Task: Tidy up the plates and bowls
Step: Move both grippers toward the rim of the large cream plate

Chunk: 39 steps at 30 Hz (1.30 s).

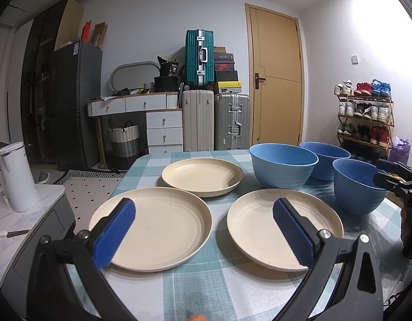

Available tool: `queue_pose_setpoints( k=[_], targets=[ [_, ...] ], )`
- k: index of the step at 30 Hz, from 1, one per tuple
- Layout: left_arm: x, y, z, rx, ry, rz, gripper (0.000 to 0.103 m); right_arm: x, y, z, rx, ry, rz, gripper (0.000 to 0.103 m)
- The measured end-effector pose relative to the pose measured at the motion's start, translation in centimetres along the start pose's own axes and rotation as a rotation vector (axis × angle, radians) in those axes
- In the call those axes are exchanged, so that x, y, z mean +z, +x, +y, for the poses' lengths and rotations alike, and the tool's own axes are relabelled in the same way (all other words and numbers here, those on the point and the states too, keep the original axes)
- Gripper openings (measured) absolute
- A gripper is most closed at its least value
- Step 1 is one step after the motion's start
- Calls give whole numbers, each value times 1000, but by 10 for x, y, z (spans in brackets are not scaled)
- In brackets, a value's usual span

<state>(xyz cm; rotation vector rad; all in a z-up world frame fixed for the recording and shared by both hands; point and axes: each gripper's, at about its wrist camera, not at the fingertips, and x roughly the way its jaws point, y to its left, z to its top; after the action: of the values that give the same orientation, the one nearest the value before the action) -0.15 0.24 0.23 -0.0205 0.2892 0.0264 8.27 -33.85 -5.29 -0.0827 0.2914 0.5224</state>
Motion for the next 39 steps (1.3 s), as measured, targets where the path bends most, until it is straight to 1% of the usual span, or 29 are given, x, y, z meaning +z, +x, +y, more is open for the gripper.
queue_pose_setpoints(
  k=[7, 12, 19, 23, 27, 36, 39],
  targets=[
    [-1, 1, -1, 8, -9, 4, 103, 0, 1, 1, -3, 7, 7, 103],
    [-1, 0, 0, 20, -24, 12, 103, 1, 2, 5, 10, 5, 23, 103],
    [2, -5, 2, 33, -41, 23, 103, 11, -4, 13, 35, 1, 11, 103],
    [5, -6, 2, 51, -42, 47, 103, 16, -7, 20, 43, -10, 17, 103],
    [10, -9, 1, 65, -35, 72, 103, 23, -8, 25, 48, -18, 34, 103],
    [26, -20, 6, 106, -18, 95, 103, 43, -13, 40, 78, -20, 42, 103],
    [29, -22, 7, 122, 2, 102, 103, 51, -11, 46, 91, -23, 56, 103]
  ],
)
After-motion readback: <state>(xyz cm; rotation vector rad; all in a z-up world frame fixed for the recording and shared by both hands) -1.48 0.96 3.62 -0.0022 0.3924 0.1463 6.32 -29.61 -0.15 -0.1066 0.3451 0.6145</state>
